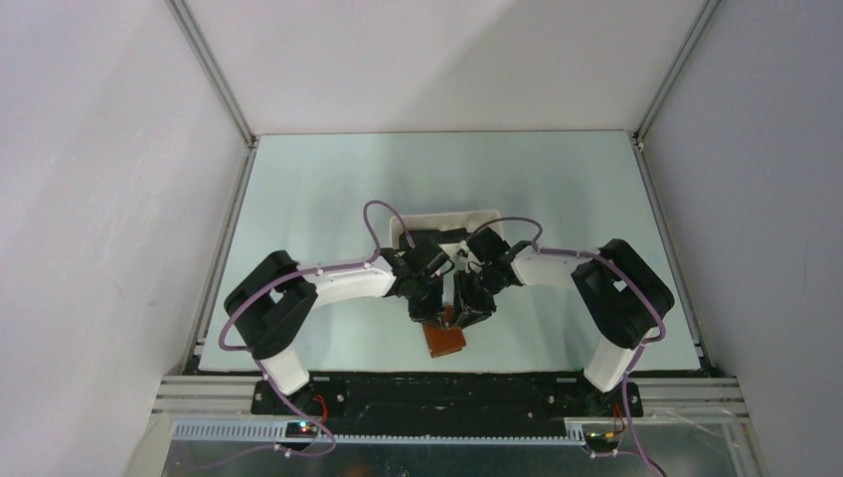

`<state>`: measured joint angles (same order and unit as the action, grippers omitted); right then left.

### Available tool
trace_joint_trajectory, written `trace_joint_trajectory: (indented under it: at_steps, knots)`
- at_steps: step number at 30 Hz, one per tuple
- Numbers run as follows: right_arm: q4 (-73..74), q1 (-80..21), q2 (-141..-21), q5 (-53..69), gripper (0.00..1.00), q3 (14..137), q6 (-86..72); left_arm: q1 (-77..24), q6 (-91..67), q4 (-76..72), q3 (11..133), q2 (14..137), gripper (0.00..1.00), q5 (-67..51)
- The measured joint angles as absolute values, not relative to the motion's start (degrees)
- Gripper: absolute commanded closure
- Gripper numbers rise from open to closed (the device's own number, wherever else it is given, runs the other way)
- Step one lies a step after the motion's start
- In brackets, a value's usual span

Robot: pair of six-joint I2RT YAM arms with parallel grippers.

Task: Put the credit cards into the card holder
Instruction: Close the card holder at the center of the board.

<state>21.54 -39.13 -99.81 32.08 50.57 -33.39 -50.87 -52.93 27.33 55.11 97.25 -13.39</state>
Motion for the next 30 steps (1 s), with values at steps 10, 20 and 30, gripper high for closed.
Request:
trace_joint_trajectory:
  at_steps: [10, 20, 30]
  knots:
    - [24.5, -42.8, -99.2, 24.3, 0.65, 52.4, -32.4, -51.4, -52.6, 29.5, 57.1, 98.6, 1.00, -12.8]
    - [25.0, -44.2, -97.0, 20.9, 0.62, 52.2, -32.3, -51.9, -52.4, 30.8, 58.2, 99.2, 1.00, -11.9]
    - [25.6, -41.1, -91.9, 20.9, 0.55, 49.2, -32.4, -53.0, -52.5, 29.9, 57.9, 98.5, 1.00, -10.1]
